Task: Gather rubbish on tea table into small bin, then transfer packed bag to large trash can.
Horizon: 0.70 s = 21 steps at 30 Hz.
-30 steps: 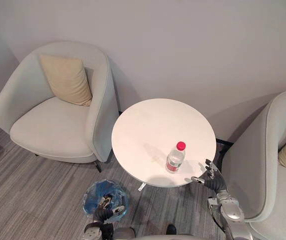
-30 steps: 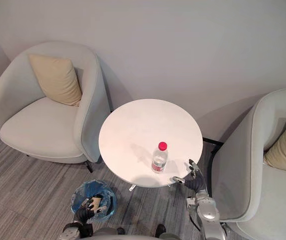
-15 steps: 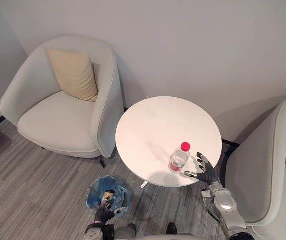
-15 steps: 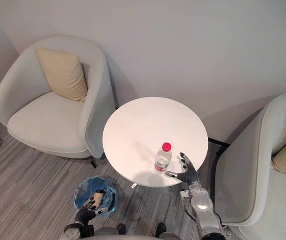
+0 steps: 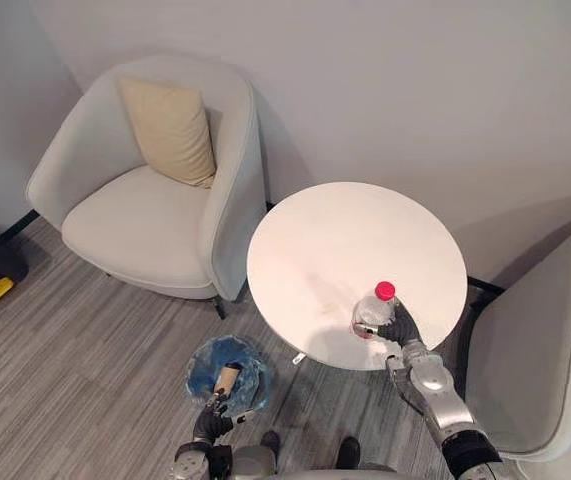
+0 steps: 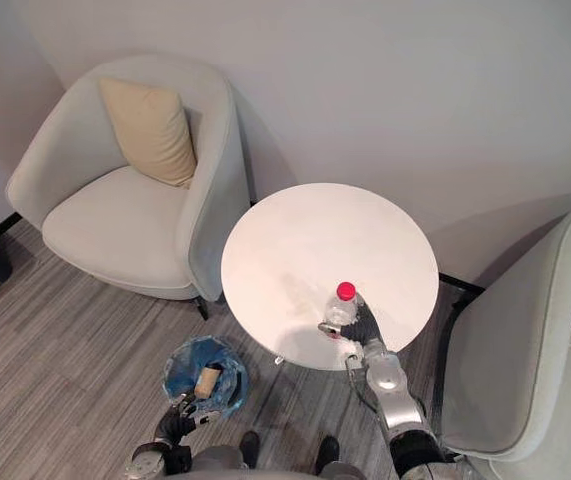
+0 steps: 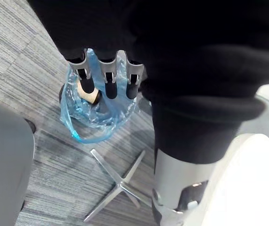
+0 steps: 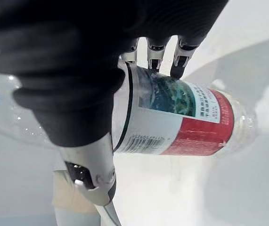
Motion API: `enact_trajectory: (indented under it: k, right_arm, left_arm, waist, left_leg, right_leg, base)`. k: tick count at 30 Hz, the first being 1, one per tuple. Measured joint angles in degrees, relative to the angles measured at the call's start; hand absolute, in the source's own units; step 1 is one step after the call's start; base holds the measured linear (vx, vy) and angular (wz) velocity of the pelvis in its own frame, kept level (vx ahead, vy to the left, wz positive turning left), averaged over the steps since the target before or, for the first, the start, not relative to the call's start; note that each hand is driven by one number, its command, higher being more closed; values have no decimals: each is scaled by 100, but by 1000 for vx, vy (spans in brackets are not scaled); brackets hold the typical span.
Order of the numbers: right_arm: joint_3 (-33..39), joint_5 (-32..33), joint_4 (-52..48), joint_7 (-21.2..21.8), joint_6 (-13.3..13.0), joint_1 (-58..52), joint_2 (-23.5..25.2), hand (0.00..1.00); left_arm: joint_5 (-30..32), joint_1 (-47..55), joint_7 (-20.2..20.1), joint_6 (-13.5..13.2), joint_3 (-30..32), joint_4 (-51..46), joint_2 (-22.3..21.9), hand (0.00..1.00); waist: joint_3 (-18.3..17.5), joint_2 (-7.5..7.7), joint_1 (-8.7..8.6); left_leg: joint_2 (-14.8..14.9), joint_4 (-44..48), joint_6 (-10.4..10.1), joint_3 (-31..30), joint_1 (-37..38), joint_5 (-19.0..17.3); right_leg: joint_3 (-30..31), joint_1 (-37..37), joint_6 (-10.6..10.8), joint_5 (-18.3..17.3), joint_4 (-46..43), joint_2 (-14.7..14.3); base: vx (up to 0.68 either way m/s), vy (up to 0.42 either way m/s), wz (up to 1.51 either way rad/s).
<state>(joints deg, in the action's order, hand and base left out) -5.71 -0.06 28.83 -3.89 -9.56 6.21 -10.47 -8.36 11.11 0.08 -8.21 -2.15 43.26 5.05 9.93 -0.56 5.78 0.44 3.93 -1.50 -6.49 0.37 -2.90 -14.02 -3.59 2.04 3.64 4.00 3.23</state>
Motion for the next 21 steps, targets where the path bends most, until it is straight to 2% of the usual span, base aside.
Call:
enact_trajectory:
  k: [4,9,17,20,21]
  right_arm:
    - [10,108,153,-128,-3,375,-4,100]
    - [13,194,205,-244,7,782,-9,100]
    - [8,293,121,-334,6,919,27,100]
    - [-1,287,-138,-358,2,840,32,100]
    - [-12,279,-547,-358,-7,681,32,100]
  left_arm:
    - [-8,-95,3,-9,-10,-31,-18,0]
    - [-117,-115,14,-104,-23,-70,-32,0]
    - [-121,-116,50,-116,-71,-207,-34,0]
    - [-120,-117,113,-120,-71,-232,-35,0]
    - [-120,-117,121,-121,-71,-232,-39,0]
  waist:
    - [153,-37,130]
    - [288,-48,134]
    - [474,-76,141]
    - [515,-83,136]
    - [515,-84,132]
  left_leg:
    - [1,13,-12,-33,-104,14]
    - [-29,42,-1,-125,-254,34]
    - [-61,85,-1,-129,-271,33]
    - [-52,101,-2,-128,-279,32]
    - [-47,101,-3,-127,-278,31]
  right_leg:
    - [-24,98,0,0,-24,-2]
    - [-132,189,0,-1,-26,19]
    - [-149,198,20,-16,-86,65]
    - [-139,204,20,-17,-96,63]
    - [-134,205,20,-18,-96,55]
  base:
    - [-18,-4,4]
    - [-2,1,10]
    - [-9,8,2]
    - [-52,2,-1]
    - [-31,-4,-2]
